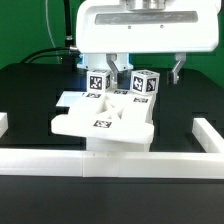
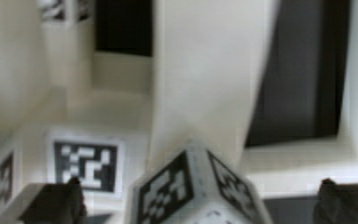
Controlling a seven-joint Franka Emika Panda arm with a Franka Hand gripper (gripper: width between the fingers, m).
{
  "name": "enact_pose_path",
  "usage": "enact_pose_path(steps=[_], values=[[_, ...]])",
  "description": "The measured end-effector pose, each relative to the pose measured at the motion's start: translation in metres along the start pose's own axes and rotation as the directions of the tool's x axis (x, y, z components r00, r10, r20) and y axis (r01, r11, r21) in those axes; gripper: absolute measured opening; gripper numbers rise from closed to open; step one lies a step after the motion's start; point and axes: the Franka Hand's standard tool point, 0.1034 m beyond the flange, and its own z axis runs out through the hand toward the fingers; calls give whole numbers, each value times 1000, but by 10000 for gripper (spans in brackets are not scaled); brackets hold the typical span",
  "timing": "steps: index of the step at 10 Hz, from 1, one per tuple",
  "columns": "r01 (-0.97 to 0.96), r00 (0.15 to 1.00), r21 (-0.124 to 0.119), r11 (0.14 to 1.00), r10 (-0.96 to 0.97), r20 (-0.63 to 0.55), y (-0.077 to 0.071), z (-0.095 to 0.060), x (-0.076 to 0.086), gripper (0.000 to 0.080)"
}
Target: Assemble chair
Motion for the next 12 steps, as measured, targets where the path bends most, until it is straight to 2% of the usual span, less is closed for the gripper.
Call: enact_pose_path(steps=[2,4,5,6,7,9,11,12], values=[[237,971,8,971,-237,25,6,0,0,649],[373,927,14,928,-374,40,6,1,-2,649],[383,923,14,924,-383,40,7,1,-2,522],[369,929,14,929,-369,40,7,1,-2,384],[346,937,13,938,-347,41,7,1,-2,284],[304,952,14,953,-304,37,6,1,-2,284],[-58,998,1,998,58,2,0,2,-1,284],[-80,997,2,997,80,1,0,2,-1,284]])
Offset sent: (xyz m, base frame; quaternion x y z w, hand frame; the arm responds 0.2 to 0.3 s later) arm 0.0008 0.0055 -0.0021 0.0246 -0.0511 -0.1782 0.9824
